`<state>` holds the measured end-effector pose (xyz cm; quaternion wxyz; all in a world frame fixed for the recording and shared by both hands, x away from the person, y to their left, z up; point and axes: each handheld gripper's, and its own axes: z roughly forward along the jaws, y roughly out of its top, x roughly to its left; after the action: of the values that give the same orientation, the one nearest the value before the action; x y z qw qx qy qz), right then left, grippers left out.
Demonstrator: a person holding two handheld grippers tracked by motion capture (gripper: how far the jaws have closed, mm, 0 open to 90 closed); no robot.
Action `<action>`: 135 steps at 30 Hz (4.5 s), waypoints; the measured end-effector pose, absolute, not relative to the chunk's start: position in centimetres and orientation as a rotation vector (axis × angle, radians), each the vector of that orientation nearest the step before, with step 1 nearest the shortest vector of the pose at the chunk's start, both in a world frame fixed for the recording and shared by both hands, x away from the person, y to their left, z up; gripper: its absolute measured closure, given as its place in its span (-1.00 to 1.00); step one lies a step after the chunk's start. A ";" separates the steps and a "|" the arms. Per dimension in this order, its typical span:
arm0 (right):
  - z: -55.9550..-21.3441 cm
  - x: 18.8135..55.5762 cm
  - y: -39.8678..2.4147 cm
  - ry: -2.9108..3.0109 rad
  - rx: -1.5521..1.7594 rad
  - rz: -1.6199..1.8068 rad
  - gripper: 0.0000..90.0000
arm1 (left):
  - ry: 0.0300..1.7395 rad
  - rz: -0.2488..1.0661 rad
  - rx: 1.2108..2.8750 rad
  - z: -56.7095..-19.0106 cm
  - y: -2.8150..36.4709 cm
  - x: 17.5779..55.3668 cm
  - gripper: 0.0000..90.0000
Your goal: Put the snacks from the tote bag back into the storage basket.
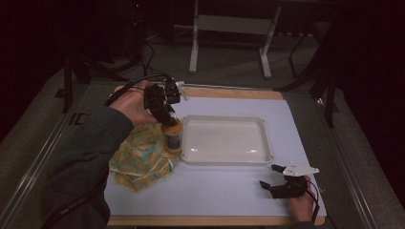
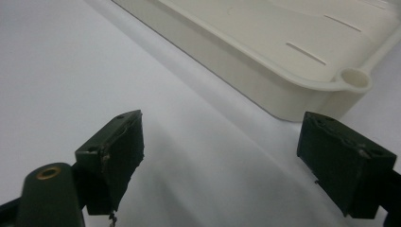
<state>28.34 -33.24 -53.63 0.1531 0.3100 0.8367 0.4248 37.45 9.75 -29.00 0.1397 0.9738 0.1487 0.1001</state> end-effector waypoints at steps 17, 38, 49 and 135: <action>-53.6 28.3 -33.2 2.402 0.887 1.212 -0.66 | 0.381 0.266 2.826 -30.1 7.5 37.8 0.31; -53.6 28.3 -33.2 2.401 0.885 1.213 -0.66 | 0.344 0.261 2.812 -31.8 5.2 38.2 0.31; -53.6 28.3 -33.2 2.403 0.888 1.212 -0.67 | 0.330 0.265 2.811 -32.2 4.4 38.3 0.30; -53.7 28.3 -33.2 2.400 0.883 1.210 -0.66 | 0.364 0.203 2.706 -33.6 5.8 38.0 0.13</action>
<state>28.32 -33.15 -53.66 0.1556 0.3082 0.8380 0.4226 38.03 5.81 -33.62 0.2004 0.9683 0.1304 0.0727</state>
